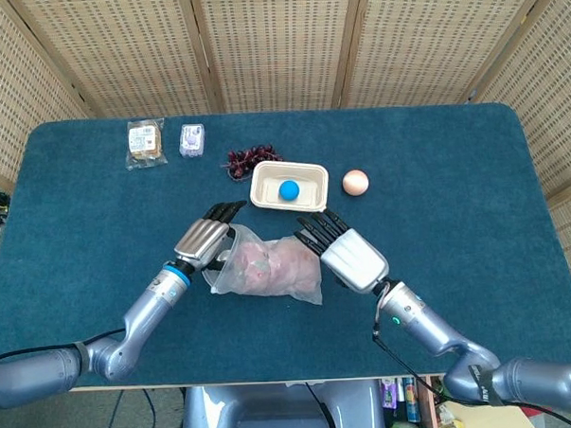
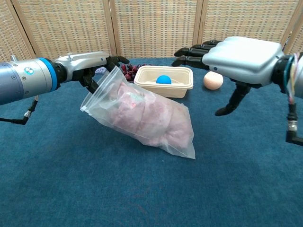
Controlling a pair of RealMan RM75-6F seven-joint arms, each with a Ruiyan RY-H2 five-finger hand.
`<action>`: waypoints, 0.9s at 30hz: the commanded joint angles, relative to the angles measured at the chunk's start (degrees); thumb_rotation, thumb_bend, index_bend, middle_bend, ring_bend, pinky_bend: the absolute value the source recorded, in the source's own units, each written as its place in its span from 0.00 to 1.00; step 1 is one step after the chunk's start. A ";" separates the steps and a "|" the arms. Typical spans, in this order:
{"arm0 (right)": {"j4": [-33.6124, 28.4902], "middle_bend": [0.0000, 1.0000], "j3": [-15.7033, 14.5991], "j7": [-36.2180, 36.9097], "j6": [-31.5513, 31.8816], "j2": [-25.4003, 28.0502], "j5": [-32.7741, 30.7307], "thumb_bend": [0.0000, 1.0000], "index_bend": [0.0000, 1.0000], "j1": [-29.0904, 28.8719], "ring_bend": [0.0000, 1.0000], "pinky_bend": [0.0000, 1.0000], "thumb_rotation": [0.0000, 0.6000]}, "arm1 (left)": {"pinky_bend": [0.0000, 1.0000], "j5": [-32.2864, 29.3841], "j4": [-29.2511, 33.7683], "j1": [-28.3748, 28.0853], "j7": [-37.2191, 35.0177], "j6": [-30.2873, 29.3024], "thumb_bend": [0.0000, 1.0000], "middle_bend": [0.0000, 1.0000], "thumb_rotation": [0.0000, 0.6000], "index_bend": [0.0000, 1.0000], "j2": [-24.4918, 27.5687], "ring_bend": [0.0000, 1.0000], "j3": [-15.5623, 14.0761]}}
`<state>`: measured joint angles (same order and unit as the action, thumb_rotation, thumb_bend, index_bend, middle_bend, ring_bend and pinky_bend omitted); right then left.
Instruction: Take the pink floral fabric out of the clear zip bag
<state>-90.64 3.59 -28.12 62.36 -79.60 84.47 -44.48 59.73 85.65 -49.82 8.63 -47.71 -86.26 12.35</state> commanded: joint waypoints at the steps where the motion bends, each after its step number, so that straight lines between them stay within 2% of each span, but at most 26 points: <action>1: 0.87 0.00 -4.70 2.85 2.67 3.22 7.16 0.00 0.00 2.24 0.00 0.08 1.00 | 0.00 -0.50 0.09 -0.19 0.80 -0.29 0.87 0.00 1.00 0.71 0.67 0.00 0.25; 3: 3.50 0.05 -7.09 4.34 4.43 3.48 12.11 0.00 0.00 2.78 0.02 0.09 1.00 | 0.00 -0.87 0.11 -0.32 1.36 -0.43 0.87 0.00 1.00 0.71 1.08 0.00 0.40; 6: 8.60 0.18 -10.35 6.02 6.75 2.74 19.03 0.00 0.04 3.11 0.14 0.18 1.00 | 0.00 -1.70 -0.18 -0.60 2.22 -0.49 0.87 0.00 1.00 0.71 1.50 0.00 0.66; 11: 17.77 0.39 -13.06 6.45 9.81 -0.43 28.65 0.08 0.18 1.81 0.37 0.49 1.00 | 0.00 -3.46 -0.65 -1.26 3.07 -0.06 0.87 0.00 1.00 0.71 1.54 0.00 1.17; 14: 21.18 0.50 -13.69 7.77 10.10 -2.43 32.66 0.09 0.21 -0.19 0.47 0.66 1.00 | 0.00 -4.17 -0.54 -1.76 3.61 0.09 0.87 0.00 1.00 0.71 1.75 0.00 1.56; 17: 23.66 0.58 -13.59 8.07 9.24 -4.49 35.55 0.10 0.21 -2.58 0.55 0.77 1.00 | 0.00 -4.76 -0.12 -2.09 4.24 -0.05 0.86 0.00 1.00 0.71 2.04 0.00 1.80; 20: 25.44 0.63 -12.67 7.94 7.26 -7.19 36.85 0.10 0.22 -4.95 0.59 0.81 1.00 | 0.00 -5.42 0.42 -2.35 5.22 -0.18 0.87 0.00 1.00 0.71 2.14 0.00 1.58; 27: 27.36 0.65 -10.64 6.06 2.33 -11.40 36.96 0.10 0.22 -8.46 0.60 0.82 1.00 | 0.00 -6.12 1.21 -2.76 6.34 -0.43 0.87 0.00 1.00 0.71 1.93 0.00 1.19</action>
<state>-63.75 -7.64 -21.49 65.72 -90.15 121.51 -52.20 53.63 86.77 -52.54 14.90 -48.09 -84.32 13.59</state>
